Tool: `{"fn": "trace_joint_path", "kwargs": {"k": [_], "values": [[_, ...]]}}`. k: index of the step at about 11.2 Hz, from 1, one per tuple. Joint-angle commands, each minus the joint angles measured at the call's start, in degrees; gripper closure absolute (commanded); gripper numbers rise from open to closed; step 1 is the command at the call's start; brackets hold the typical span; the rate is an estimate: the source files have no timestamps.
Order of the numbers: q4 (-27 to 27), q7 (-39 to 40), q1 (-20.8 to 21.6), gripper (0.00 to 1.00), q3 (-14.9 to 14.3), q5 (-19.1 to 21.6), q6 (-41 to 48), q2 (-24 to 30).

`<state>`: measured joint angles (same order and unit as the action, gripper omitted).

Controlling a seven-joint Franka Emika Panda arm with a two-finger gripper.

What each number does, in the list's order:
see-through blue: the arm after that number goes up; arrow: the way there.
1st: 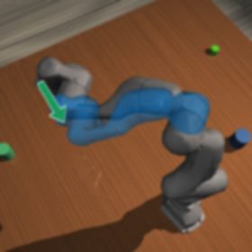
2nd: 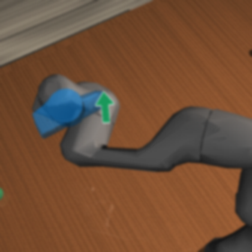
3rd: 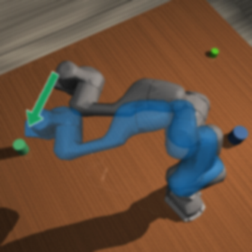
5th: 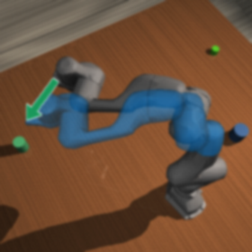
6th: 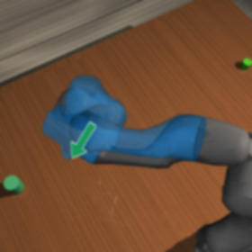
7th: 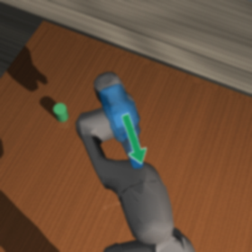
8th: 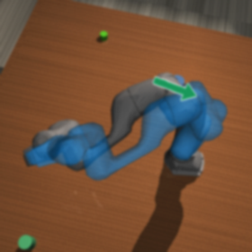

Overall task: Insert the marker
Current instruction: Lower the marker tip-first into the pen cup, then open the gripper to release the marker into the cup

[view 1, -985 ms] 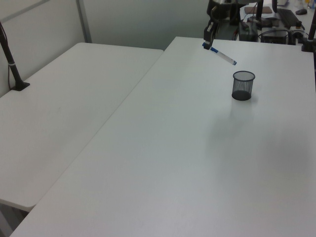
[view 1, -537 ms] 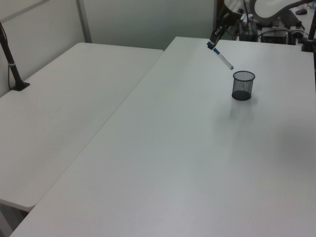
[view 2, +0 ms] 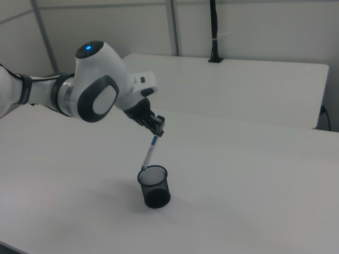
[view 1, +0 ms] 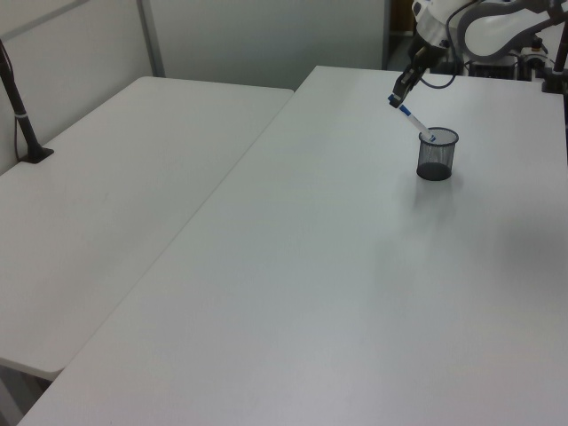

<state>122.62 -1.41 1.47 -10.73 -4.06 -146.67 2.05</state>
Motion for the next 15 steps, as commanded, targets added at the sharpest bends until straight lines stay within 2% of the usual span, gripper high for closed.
{"fn": "trace_joint_path", "kwargs": {"k": [1, 5, 7, 8, 10, 12, 13, 14, 15], "values": [[2.3, 3.2, -2.0, 0.94, -0.9, -0.9, -1.6, 0.9], [3.6, 3.3, -2.8, 0.94, -0.9, -0.9, -1.5, 0.2], [4.4, 3.3, -2.8, 0.87, -0.9, -0.9, -1.3, 0.4], [4.4, 3.3, -2.8, 0.79, -0.9, -0.9, -1.1, 0.5], [4.3, 2.9, -3.1, 0.51, -0.9, -0.9, -0.9, 0.6], [4.0, 2.6, -3.6, 0.27, -1.0, -0.7, -0.7, 1.0], [4.0, 2.7, -3.6, 0.18, -1.0, -0.4, -0.5, 1.6], [3.0, 2.8, -3.3, 0.08, -0.9, -0.2, 2.3, 2.3], [-0.8, 2.8, -2.8, 0.00, -0.7, 0.0, 9.6, 2.6]]}}
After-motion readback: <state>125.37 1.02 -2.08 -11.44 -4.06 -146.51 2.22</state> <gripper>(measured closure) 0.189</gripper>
